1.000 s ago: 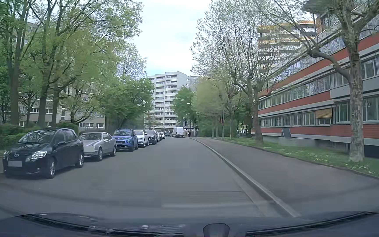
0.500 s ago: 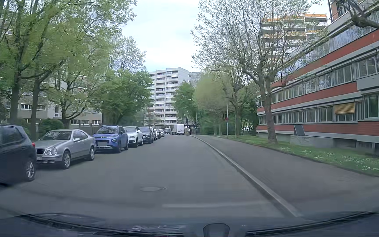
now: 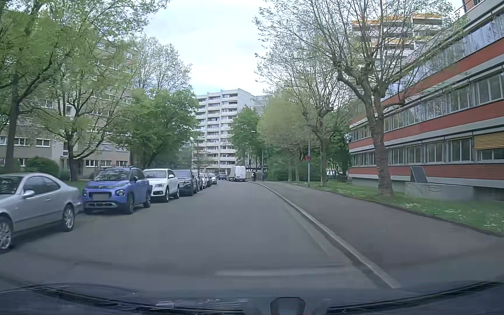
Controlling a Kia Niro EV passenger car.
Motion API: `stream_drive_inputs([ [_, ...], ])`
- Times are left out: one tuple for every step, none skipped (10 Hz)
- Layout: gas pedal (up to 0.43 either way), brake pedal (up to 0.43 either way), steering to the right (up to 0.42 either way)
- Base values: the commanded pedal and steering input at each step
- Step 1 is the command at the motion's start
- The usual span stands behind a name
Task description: Follow the waypoints while adhering to traffic rules and regulations
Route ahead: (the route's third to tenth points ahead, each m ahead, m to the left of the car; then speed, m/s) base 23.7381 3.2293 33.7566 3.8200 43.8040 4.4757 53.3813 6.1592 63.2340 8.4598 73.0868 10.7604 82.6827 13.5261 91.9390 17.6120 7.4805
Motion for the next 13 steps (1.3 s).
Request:
stream_drive_inputs([
  [0.039,0.0,-0.003],
  [0.039,0.0,-0.003],
  [0.039,0.0,-0.002],
  [0.039,0.0,-0.002],
  [0.039,0.0,-0.002],
  [0.039,0.0,-0.003],
  [0.039,0.0,-0.003],
  [0.047,0.0,-0.003],
  [0.047,0.0,-0.004],
  [0.059,0.0,-0.005],
  [0.059,0.0,-0.005],
  [0.059,0.0,-0.004],
  [0.059,0.0,-0.004],
])
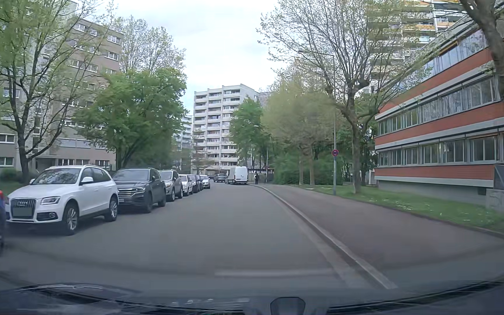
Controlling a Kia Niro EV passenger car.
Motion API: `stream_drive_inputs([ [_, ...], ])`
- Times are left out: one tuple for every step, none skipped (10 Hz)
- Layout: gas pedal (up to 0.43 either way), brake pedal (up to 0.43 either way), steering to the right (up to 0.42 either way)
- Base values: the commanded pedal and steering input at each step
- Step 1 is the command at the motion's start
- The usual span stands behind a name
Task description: Follow the waypoints while adhering to traffic rules and regulations
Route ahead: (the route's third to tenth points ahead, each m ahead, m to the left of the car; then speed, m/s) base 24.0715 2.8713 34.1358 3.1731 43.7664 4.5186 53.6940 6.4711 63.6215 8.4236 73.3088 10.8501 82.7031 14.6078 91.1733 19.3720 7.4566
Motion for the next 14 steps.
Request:
stream_drive_inputs([
  [0.059,0.0,-0.004],
  [0.059,0.0,-0.003],
  [0.059,0.0,-0.003],
  [0.059,0.0,-0.004],
  [0.059,0.0,-0.004],
  [0.059,0.0,-0.004],
  [0.059,0.0,-0.004],
  [0.059,0.0,-0.006],
  [0.059,0.0,-0.007],
  [0.059,0.0,-0.007],
  [0.059,0.0,-0.007],
  [0.059,0.0,-0.007],
  [0.059,0.0,-0.007],
  [0.047,0.0,-0.007],
])
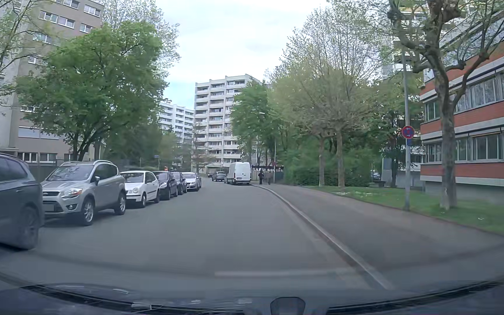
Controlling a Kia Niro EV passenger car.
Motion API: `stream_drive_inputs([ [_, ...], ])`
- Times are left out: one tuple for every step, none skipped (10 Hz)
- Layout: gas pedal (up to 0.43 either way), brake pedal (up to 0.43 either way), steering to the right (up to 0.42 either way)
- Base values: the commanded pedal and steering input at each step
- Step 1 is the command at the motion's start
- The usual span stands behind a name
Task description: Follow the waypoints while adhering to traffic rules and regulations
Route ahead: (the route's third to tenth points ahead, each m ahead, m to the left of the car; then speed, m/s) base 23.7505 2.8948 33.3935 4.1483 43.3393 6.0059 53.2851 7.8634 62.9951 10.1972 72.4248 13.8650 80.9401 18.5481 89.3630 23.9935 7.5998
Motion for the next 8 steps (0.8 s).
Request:
stream_drive_inputs([
  [0.047,0.0,-0.007],
  [0.047,0.0,-0.007],
  [0.047,0.0,-0.007],
  [0.047,0.0,-0.007],
  [0.047,0.0,-0.007],
  [0.047,0.0,-0.007],
  [0.047,0.0,-0.007],
  [0.047,0.0,-0.008],
])
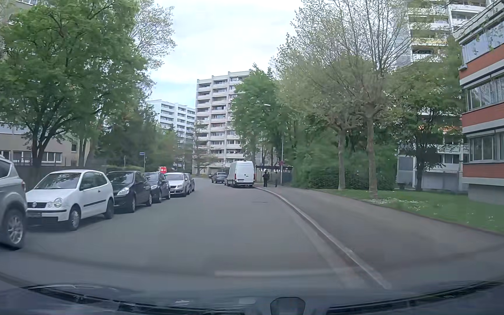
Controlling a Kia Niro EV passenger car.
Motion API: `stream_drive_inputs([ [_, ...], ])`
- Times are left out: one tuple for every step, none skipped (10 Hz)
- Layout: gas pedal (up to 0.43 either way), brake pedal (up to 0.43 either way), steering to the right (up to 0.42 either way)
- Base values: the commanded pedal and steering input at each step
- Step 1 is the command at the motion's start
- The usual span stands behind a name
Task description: Follow the waypoints while adhering to traffic rules and regulations
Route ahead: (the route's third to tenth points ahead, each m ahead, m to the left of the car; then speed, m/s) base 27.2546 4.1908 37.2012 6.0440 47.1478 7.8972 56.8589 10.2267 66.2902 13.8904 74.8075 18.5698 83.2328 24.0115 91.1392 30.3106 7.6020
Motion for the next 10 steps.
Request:
stream_drive_inputs([
  [0.047,0.0,-0.008],
  [0.047,0.0,-0.008],
  [0.047,0.0,-0.008],
  [0.039,0.0,-0.007],
  [0.039,0.0,-0.007],
  [0.039,0.0,-0.007],
  [0.039,0.0,-0.007],
  [0.039,0.0,-0.008],
  [0.039,0.0,-0.007],
  [0.039,0.0,-0.006],
])
